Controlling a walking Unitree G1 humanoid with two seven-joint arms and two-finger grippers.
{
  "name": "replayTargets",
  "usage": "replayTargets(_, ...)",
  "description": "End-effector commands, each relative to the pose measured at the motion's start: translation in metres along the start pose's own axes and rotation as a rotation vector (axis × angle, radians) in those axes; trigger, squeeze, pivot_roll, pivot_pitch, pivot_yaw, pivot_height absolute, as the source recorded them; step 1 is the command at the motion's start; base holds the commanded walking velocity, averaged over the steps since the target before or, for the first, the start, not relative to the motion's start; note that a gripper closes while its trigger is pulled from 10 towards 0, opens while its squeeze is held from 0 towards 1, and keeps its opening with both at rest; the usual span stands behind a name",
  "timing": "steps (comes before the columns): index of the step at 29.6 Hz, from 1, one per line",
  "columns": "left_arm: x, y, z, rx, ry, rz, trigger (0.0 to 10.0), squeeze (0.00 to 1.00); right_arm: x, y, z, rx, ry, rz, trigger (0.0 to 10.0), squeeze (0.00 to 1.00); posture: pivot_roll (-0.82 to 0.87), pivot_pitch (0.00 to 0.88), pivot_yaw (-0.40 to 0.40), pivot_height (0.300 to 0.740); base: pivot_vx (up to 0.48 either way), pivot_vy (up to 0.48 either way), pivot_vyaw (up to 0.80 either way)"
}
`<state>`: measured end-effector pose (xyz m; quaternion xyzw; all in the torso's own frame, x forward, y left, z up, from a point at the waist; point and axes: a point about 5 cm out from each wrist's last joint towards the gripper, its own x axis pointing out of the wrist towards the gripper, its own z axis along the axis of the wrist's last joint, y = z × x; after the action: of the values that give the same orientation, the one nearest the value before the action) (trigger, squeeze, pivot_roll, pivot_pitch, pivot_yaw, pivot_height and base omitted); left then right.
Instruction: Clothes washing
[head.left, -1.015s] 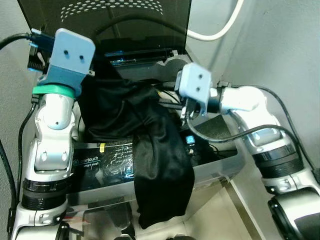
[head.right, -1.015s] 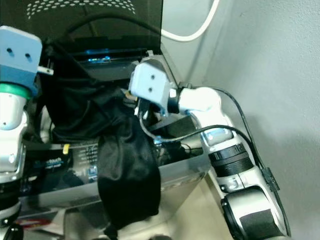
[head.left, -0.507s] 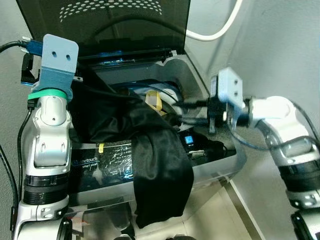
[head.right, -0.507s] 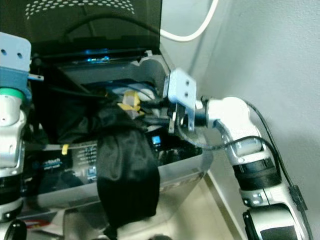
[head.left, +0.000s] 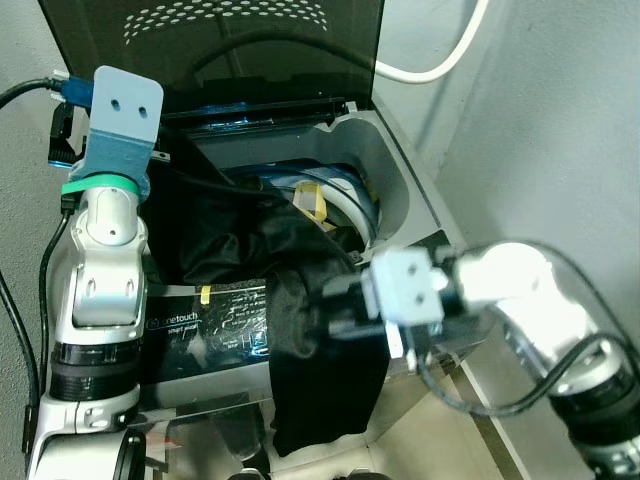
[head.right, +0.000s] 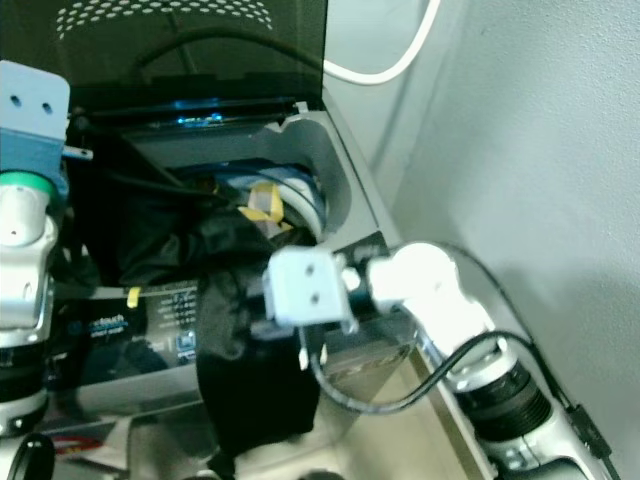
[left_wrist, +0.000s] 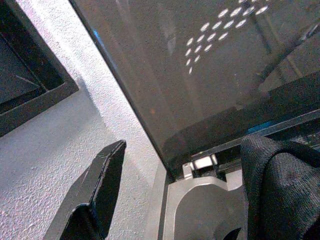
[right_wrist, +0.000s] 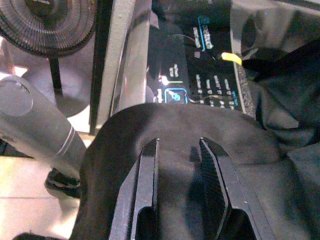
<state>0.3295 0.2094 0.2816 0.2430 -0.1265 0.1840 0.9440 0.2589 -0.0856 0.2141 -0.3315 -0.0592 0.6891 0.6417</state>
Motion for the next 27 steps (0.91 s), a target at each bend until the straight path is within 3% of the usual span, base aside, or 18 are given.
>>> replayTargets(1, 0.002, 0.001, 0.002, 0.007, -0.010, 0.006, 10.0, 0.00, 0.003, 0.001, -0.004, -0.019, 0.035, 0.006, 10.0, 0.00, -0.03, 0.000, 0.060, 0.740, 0.000, 0.000, 0.00)
replayTargets(13, 0.001, 0.001, 0.003, 0.006, -0.013, 0.012, 10.0, 0.00, 0.006, 0.006, -0.021, 0.003, 0.130, -0.013, 10.0, 0.00, -0.03, 0.000, 0.057, 0.740, 0.000, 0.000, 0.00)
replayTargets(14, 0.002, 0.001, 0.004, 0.006, -0.015, 0.013, 10.0, 0.00, 0.006, 0.007, -0.023, 0.004, 0.140, -0.016, 4.5, 0.00, -0.03, 0.000, 0.057, 0.740, 0.000, 0.000, 0.00)
replayTargets(16, 0.002, 0.002, 0.004, 0.005, -0.017, 0.016, 10.0, 0.00, 0.007, 0.006, -0.026, 0.005, 0.151, -0.022, 0.0, 0.00, -0.03, 0.000, 0.057, 0.740, 0.000, 0.000, 0.00)
replayTargets(27, 0.001, 0.002, 0.006, 0.002, -0.021, 0.022, 10.0, 0.00, 0.005, 0.005, -0.027, 0.016, 0.148, -0.022, 0.0, 0.00, -0.03, 0.000, 0.051, 0.740, 0.000, 0.000, 0.00)
